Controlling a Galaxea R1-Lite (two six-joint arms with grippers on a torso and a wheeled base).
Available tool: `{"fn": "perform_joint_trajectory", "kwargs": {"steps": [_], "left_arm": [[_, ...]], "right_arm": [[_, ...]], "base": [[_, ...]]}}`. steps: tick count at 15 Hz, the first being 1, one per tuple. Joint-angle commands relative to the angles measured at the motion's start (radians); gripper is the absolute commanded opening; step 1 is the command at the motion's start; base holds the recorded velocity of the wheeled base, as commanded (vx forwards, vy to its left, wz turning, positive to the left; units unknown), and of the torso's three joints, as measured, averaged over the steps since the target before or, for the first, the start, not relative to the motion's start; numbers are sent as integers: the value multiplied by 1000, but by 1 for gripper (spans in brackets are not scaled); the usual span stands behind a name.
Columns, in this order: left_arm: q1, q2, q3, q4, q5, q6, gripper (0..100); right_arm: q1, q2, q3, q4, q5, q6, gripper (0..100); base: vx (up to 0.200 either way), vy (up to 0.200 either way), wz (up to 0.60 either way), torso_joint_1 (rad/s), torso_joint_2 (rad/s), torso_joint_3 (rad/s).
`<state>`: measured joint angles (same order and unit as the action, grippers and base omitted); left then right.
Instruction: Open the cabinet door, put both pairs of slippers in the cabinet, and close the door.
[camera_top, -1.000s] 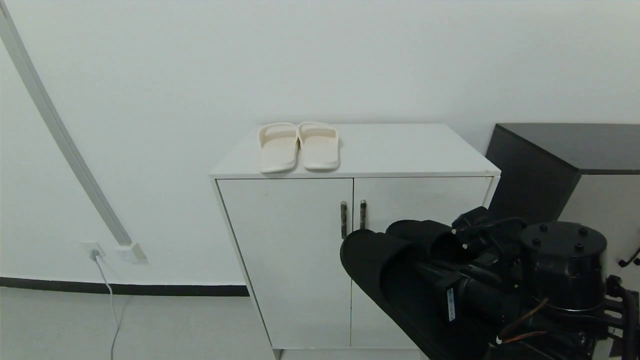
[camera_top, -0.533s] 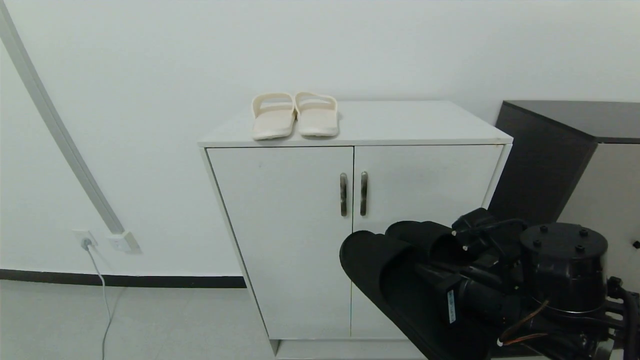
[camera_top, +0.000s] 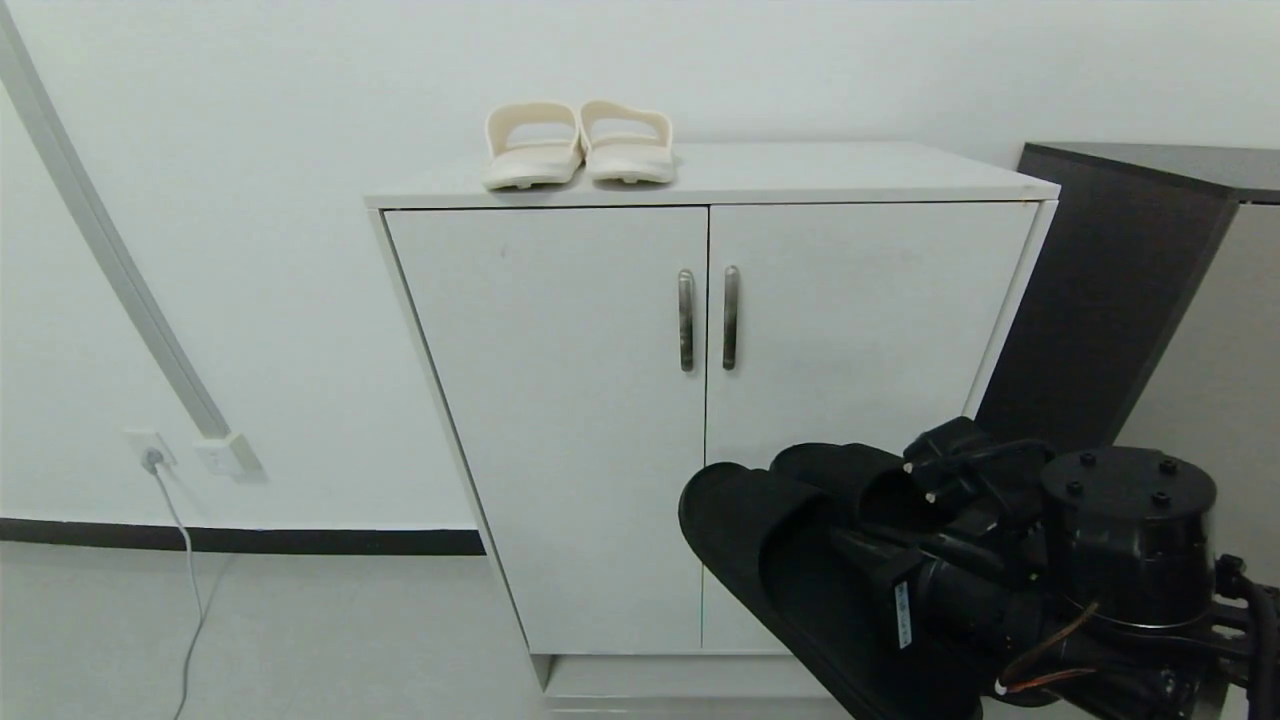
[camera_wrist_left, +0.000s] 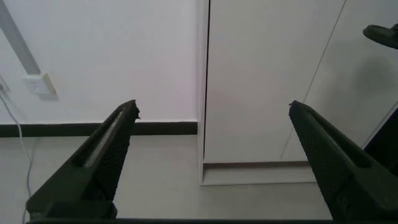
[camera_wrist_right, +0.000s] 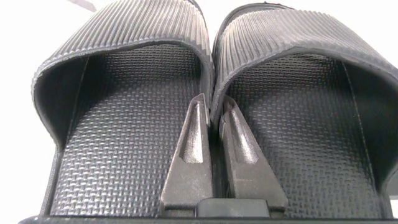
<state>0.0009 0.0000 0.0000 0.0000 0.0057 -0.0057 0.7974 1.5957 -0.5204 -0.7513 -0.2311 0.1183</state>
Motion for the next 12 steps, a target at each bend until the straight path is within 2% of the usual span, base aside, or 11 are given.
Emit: {"fn": "perform_joint_trajectory", "kwargs": {"steps": [1, 12], "left_arm": [[1, 0, 0, 0, 0, 0, 100], [1, 0, -5, 0, 7, -5, 100]], "right_arm": [[0, 1, 0, -2, -1, 0, 0], [8, 1, 3, -7, -2, 0, 0]], "base": [[0, 0, 0, -17, 432, 408], [0, 0, 0, 0, 14, 13]]}}
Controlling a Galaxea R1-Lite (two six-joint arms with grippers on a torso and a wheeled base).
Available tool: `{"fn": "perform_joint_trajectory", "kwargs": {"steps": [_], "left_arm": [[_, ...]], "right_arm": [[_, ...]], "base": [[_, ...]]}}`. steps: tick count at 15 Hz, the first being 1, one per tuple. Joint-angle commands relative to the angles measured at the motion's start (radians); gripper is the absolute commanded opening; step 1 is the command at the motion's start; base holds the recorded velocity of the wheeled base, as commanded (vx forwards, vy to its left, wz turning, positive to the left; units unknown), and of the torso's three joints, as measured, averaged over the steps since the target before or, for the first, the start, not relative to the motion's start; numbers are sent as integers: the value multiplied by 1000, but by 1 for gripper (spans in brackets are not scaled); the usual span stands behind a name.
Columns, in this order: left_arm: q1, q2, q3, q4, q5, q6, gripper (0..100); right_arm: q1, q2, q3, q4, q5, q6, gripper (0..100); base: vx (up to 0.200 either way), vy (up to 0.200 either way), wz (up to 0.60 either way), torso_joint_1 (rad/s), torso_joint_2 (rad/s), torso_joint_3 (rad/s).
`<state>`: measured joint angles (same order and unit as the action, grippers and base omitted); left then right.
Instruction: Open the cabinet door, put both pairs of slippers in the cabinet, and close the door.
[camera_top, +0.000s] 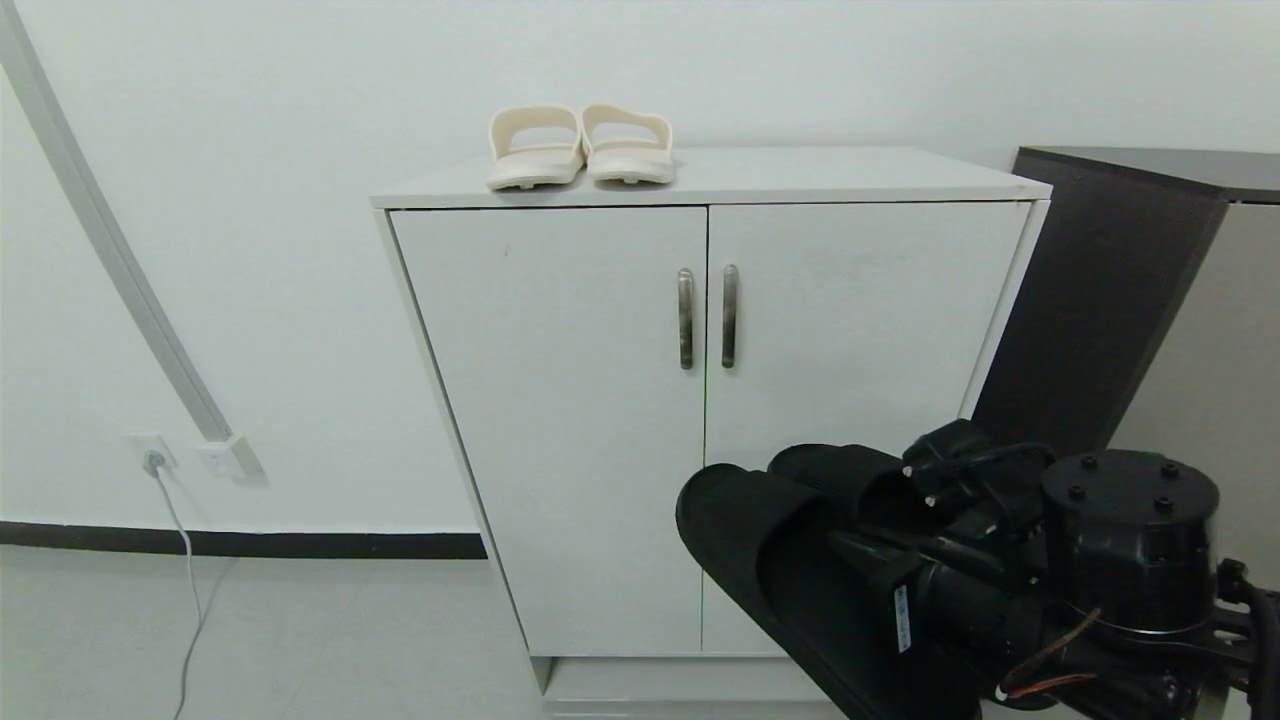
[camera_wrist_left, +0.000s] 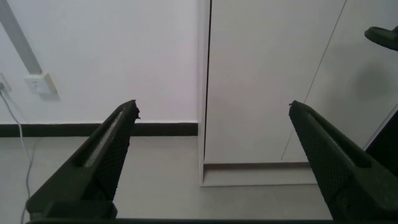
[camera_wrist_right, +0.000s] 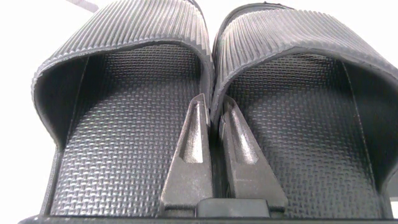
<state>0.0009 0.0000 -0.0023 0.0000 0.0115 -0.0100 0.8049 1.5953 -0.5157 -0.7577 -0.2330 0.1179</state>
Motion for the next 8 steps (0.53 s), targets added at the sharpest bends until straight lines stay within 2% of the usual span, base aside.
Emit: {"fn": "perform_joint_trajectory", "kwargs": {"steps": [1, 4, 6, 7, 8], "left_arm": [[1, 11, -2, 0, 1, -1, 100], [1, 29, -5, -2, 1, 7, 100], [-4, 204, -269, 37, -10, -100, 100], [-10, 305, -326, 38, -36, -97, 100], [-22, 407, -352, 5, -96, -97, 100]], "right_arm": [[0, 2, -1, 0, 1, -1, 0], [0, 8, 3, 0, 1, -1, 0], [0, 14, 10, 0, 6, -15, 0], [0, 17, 10, 0, 7, -15, 0], [0, 18, 11, 0, 6, -17, 0]], "base": [[0, 0, 0, 0, 0, 0], [0, 0, 0, -1, 162, 115], [0, 0, 0, 2, 61, 27], [0, 0, 0, 0, 0, 0], [0, 0, 0, 0, 0, 0]]}}
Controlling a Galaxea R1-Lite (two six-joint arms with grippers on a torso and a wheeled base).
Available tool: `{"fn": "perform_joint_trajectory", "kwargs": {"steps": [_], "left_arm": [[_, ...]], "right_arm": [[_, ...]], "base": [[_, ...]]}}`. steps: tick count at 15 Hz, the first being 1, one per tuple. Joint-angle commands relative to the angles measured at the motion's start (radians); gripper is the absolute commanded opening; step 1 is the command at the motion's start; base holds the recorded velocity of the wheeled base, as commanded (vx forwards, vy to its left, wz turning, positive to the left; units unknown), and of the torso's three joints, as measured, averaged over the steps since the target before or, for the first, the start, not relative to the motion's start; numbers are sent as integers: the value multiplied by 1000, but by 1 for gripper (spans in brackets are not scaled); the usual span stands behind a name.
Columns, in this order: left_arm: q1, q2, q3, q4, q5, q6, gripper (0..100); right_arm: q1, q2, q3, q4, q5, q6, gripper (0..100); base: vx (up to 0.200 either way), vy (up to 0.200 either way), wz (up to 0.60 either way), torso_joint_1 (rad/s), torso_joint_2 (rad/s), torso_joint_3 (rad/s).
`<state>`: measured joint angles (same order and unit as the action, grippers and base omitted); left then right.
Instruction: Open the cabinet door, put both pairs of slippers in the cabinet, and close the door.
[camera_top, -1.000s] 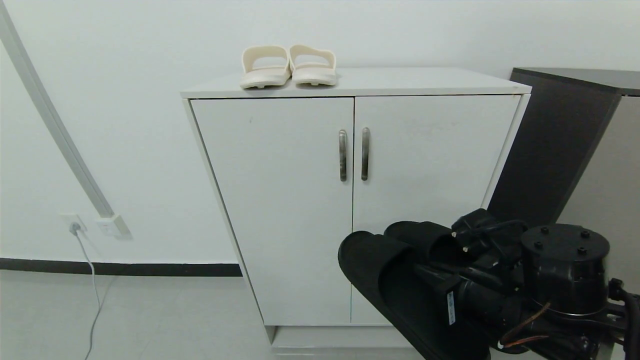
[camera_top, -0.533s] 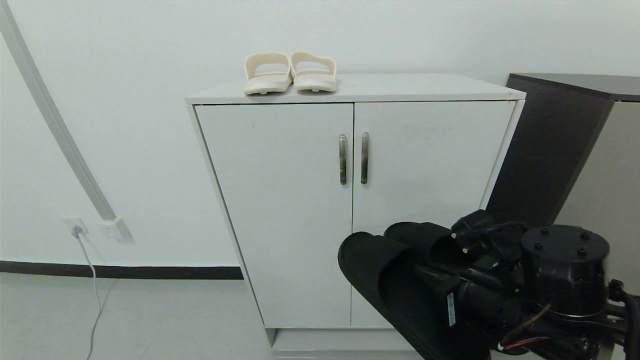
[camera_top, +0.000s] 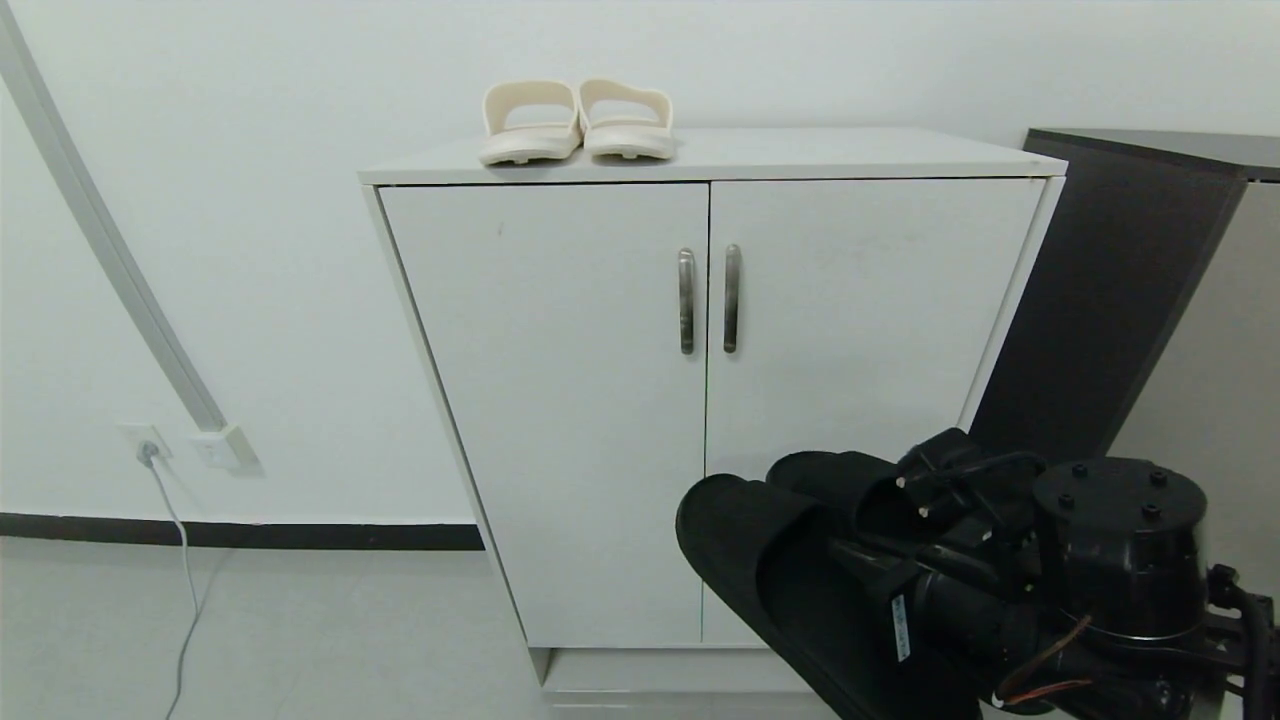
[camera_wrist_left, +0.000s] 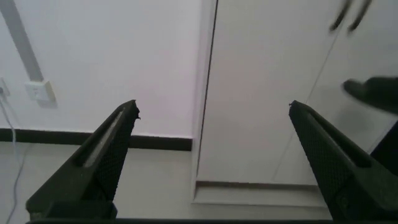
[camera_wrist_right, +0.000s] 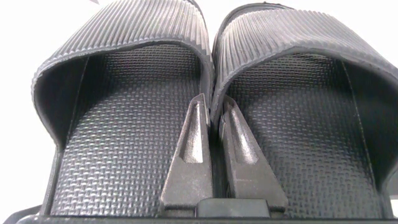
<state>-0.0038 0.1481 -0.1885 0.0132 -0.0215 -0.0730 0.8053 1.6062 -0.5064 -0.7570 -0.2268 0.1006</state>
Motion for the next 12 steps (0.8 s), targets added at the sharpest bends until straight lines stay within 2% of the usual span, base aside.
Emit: {"fn": "perform_joint_trajectory", "kwargs": {"steps": [1, 3, 4, 5, 7, 8, 12], "left_arm": [[-30, 341, -163, -85, -121, -31, 100], [-41, 481, -146, -233, -229, -28, 100], [-53, 536, -152, -265, -276, -22, 100], [-61, 576, -155, -277, -299, -19, 100], [-110, 637, -167, -295, -316, 7, 100], [-171, 688, -178, -332, -316, 10, 100], [-305, 906, -267, -481, -314, -1, 100]], "right_arm": [[0, 8, 5, -1, 0, -1, 0], [0, 9, 8, -1, 1, -1, 0], [2, 11, 8, -1, 1, -1, 0], [2, 9, 6, -1, 1, -1, 0], [8, 9, 6, -1, 1, -1, 0], [11, 9, 6, -1, 1, -1, 0], [14, 1, 16, -1, 3, 1, 0]], "base": [[0, 0, 0, 0, 0, 0], [0, 0, 0, 0, 0, 0], [0, 0, 0, 0, 0, 0], [0, 0, 0, 0, 0, 0], [0, 0, 0, 0, 0, 0], [0, 0, 0, 0, 0, 0], [0, 0, 0, 0, 0, 0]]}}
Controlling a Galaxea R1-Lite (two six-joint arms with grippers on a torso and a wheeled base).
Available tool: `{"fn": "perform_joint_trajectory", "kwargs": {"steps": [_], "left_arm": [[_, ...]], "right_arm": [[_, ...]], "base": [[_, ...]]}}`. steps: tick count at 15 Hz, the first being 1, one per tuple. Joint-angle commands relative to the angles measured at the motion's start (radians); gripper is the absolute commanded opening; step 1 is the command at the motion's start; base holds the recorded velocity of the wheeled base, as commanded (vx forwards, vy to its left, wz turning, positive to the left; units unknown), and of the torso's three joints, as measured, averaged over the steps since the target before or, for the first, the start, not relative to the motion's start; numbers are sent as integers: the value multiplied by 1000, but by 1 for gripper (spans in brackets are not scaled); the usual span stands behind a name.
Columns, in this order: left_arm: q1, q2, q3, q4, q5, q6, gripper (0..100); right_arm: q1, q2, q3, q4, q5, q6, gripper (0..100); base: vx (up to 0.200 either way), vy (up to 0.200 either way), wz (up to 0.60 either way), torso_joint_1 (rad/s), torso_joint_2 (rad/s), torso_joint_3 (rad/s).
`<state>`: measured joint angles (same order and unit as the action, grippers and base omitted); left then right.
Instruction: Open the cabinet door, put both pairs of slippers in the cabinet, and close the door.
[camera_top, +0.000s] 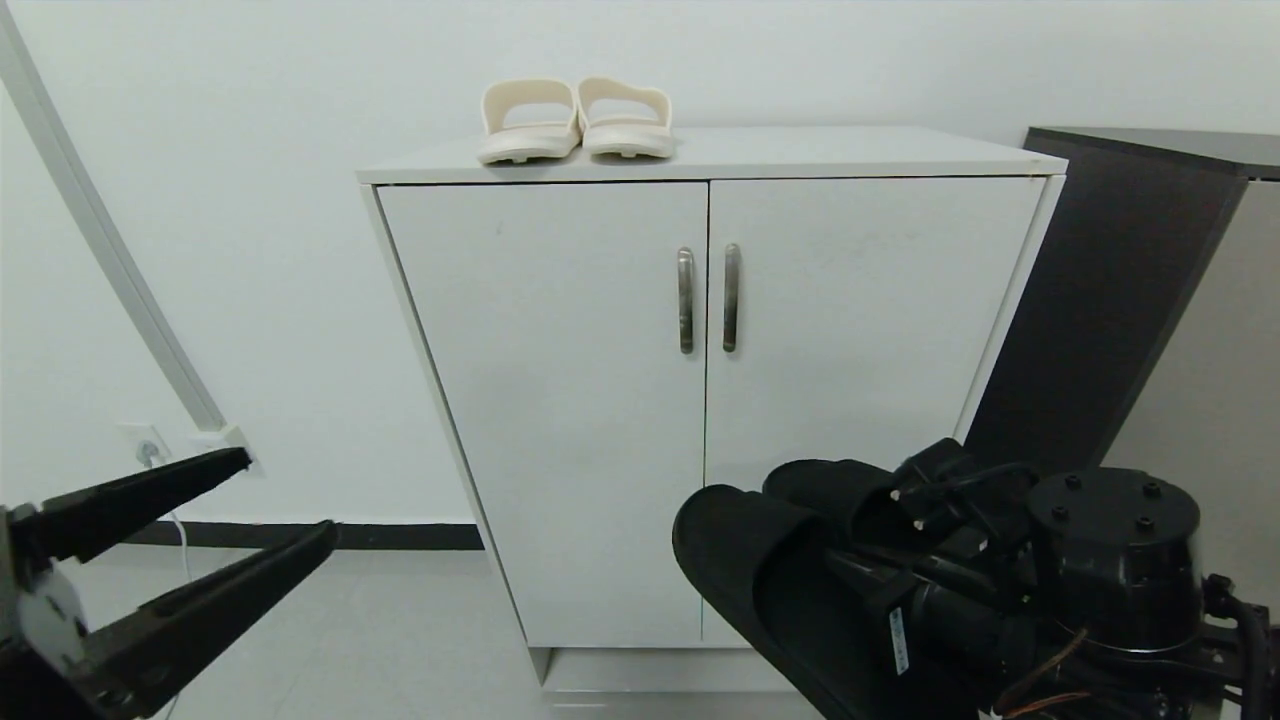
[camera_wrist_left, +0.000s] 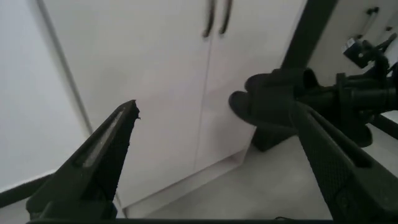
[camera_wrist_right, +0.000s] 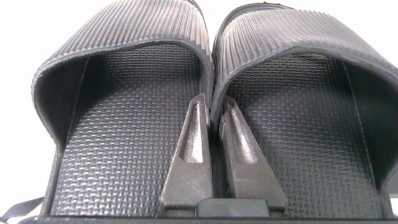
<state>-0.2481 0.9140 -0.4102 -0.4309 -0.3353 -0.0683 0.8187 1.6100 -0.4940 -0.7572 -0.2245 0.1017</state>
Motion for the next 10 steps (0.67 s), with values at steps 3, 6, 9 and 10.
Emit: {"fn": "perform_joint_trajectory", "kwargs": {"steps": [3, 6, 9, 10], "left_arm": [[-191, 336, -145, -134, 18, -5, 100], [-277, 483, -217, -226, 45, -7, 100], [-342, 525, -311, -220, 38, -53, 100], [-352, 539, -332, -218, 36, -61, 100]], "right_arm": [[2, -4, 20, -16, 71, 3, 0], [2, -4, 42, -60, 117, 0, 0], [7, -2, 43, -63, 157, -2, 0], [8, 1, 42, -63, 159, -2, 0]], "base": [[0, 0, 0, 0, 0, 0], [0, 0, 0, 0, 0, 0], [0, 0, 0, 0, 0, 0], [0, 0, 0, 0, 0, 0]]}}
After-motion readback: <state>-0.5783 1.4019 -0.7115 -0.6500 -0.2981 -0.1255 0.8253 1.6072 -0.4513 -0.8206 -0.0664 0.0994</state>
